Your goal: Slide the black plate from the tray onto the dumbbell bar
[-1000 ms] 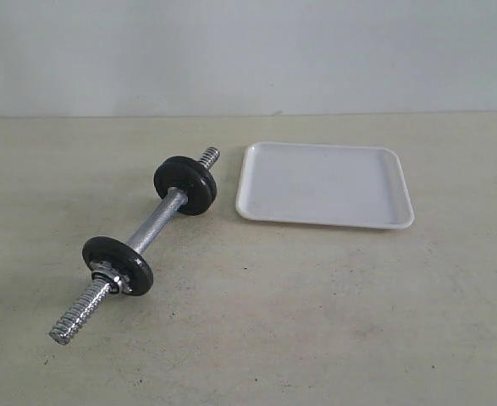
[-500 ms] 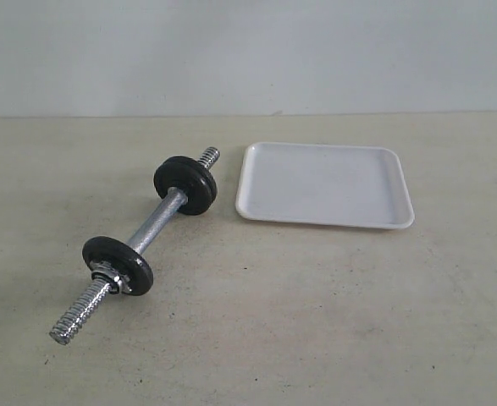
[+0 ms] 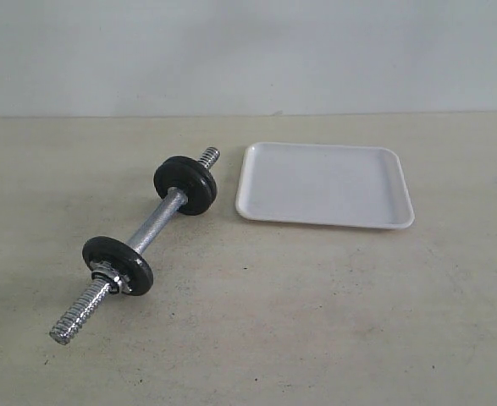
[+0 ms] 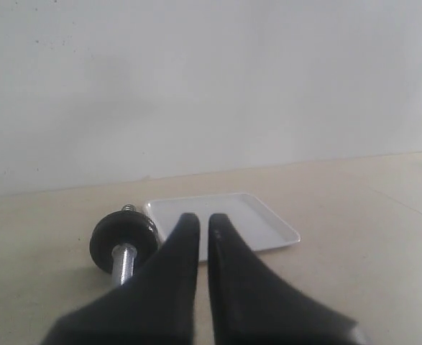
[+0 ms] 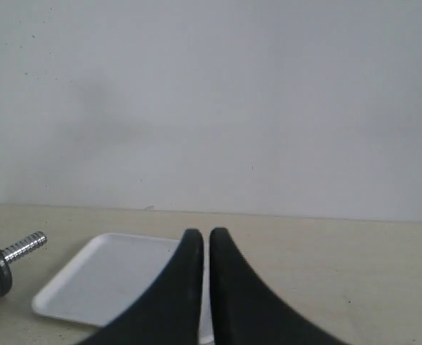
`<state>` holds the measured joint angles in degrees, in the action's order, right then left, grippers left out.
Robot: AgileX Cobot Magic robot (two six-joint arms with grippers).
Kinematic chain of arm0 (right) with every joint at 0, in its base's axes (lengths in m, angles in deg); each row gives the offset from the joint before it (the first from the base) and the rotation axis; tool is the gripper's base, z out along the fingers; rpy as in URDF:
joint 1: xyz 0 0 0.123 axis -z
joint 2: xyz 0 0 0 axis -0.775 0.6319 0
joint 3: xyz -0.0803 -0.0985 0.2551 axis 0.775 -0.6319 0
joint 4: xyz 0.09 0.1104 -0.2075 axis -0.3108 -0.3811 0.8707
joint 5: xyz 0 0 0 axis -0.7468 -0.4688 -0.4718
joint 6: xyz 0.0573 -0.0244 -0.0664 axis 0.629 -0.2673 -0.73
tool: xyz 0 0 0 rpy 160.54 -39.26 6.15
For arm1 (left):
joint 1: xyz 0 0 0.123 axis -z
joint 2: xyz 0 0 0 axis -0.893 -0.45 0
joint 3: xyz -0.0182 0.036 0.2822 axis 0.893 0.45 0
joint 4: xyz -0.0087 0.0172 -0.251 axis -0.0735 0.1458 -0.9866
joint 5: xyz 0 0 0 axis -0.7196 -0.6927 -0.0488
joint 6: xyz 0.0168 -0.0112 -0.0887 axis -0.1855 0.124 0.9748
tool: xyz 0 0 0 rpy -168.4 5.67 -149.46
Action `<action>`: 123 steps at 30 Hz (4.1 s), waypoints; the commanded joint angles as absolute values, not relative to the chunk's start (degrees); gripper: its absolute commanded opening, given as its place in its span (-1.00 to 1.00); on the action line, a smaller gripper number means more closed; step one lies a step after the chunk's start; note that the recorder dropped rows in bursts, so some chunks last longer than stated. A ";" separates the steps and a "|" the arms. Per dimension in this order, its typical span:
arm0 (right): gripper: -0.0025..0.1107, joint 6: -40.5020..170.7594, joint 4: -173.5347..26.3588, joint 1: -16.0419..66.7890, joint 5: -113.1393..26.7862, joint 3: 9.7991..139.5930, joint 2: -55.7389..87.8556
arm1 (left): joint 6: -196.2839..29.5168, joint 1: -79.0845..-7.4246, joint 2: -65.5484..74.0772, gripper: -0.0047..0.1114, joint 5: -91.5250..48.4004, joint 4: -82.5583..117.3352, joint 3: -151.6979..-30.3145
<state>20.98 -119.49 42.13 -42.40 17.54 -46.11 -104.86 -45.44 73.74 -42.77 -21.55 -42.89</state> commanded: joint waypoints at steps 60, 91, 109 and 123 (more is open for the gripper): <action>-0.93 66.74 -66.03 42.29 -24.06 9.80 -55.74 | -104.20 -45.43 73.75 -0.84 -42.51 -22.27 -42.69; -0.93 66.74 -66.03 42.29 -24.06 9.80 -55.74 | -112.38 -47.40 74.08 -0.84 -38.91 -11.22 -41.39; -0.93 66.89 -66.03 42.29 -24.06 9.80 -55.74 | -112.38 -47.69 74.08 -0.84 -27.93 -9.60 -32.52; -0.93 66.89 -66.03 42.29 -24.06 9.80 -55.74 | -75.43 -47.69 74.08 -0.84 -39.62 23.31 -30.31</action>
